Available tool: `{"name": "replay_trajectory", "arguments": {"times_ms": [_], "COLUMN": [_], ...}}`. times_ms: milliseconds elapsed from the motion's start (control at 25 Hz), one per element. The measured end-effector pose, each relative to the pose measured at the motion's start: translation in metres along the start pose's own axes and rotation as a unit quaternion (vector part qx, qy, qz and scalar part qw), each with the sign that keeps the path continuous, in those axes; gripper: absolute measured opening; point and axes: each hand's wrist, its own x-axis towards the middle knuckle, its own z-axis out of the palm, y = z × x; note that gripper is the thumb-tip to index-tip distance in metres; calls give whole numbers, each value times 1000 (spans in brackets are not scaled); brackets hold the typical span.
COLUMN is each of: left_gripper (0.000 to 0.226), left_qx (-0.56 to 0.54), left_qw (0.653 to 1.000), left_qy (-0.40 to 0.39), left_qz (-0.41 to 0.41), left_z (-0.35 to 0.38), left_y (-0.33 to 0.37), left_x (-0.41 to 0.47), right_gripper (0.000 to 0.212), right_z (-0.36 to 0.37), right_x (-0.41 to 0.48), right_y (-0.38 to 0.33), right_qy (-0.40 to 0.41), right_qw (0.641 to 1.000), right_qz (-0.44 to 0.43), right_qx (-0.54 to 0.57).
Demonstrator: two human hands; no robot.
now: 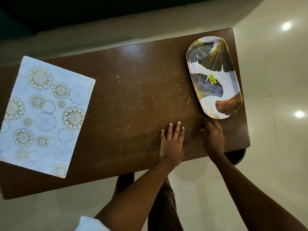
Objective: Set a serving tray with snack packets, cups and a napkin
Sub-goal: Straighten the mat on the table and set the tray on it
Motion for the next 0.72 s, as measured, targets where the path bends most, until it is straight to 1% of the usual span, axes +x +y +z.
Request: {"name": "replay_trajectory", "arguments": {"times_ms": [80,160,240,360,440,480,520,600,640,680,720], "left_gripper": [97,93,87,81,78,77,76,79,82,86,92], "left_qx": [-5,-29,-70,-122,-143,-164,-187,-255,-286,-304,-310], "left_qw": [1000,999,994,968,931,905,873,793,760,743,739], "left_qy": [9,30,69,129,164,180,191,197,191,180,165], "left_qz": [8,-6,-55,-178,-292,-350,-409,-517,-551,-569,-574], "left_z": [-3,-13,-25,-42,-54,-58,-60,-55,-49,-40,-30], "left_y": [-10,-35,-72,-147,-214,-249,-282,-342,-363,-378,-388], "left_x": [-3,-11,-26,-65,-98,-113,-129,-159,-171,-181,-189], "right_gripper": [16,16,17,23,36,44,55,76,84,90,94], "right_z": [2,2,7,26,41,49,57,76,84,93,102], "right_x": [-3,-6,-8,-6,-2,-1,1,4,8,11,14], "right_y": [-7,-34,-86,-196,-280,-320,-355,-415,-437,-455,-472], "right_qy": [11,24,20,-28,-75,-97,-119,-160,-175,-183,-185], "right_qw": [1000,1000,996,971,953,944,935,910,895,879,863], "right_qz": [12,-8,-86,-236,-294,-315,-334,-380,-406,-432,-453], "right_qx": [-1,0,5,22,21,9,-5,-34,-58,-91,-125]}}
